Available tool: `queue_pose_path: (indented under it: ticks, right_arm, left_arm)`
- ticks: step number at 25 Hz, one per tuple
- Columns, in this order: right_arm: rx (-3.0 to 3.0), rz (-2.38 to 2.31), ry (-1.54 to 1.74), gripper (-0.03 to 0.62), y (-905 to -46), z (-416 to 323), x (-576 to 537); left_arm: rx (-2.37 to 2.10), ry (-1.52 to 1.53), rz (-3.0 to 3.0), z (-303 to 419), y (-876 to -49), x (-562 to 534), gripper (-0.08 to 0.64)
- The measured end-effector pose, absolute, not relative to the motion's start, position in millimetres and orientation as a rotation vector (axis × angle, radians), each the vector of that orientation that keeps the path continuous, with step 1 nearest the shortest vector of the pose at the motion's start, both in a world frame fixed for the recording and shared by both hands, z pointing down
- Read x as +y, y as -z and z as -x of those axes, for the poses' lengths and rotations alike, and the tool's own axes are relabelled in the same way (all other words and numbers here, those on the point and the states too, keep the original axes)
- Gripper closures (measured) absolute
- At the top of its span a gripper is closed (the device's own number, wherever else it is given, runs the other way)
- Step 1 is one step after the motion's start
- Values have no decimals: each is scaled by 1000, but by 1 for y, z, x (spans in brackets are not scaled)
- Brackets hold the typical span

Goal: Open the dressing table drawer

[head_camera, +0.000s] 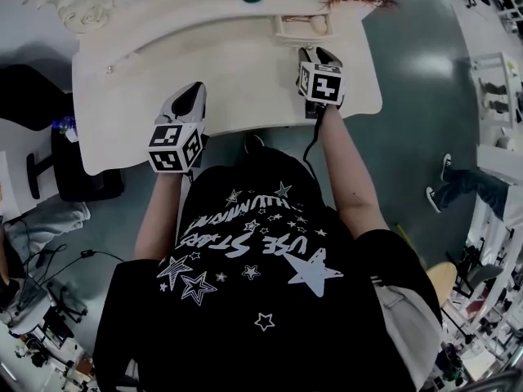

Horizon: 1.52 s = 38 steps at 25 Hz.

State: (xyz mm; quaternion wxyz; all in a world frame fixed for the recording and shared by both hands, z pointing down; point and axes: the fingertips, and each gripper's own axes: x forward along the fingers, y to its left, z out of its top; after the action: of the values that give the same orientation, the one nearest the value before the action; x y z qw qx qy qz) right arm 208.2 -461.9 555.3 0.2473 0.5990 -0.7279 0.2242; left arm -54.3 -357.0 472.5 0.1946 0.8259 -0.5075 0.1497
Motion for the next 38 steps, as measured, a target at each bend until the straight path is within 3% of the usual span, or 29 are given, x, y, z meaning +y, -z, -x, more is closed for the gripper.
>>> queue_pose_path:
  ticks: [14, 21, 23, 38]
  right_arm:
    - [-1952, -1824, -531, 419, -496, -133, -350]
    - [-1975, -1897, -450, 503, -465, -86, -282]
    - [-1971, -1918, -440, 562, -459, -76, -265]
    - [-2096, -1768, -498, 566, -460, -61, -181]
  left_arm:
    - [-1355, -368, -2408, 156, -450, -265, 560]
    - [-1307, -356, -2465, 190, -446, -213, 560]
    - [-1303, -376, -2477, 196, -447, -200, 560]
    - [-1299, -386, -2434, 168, -457, -139, 560]
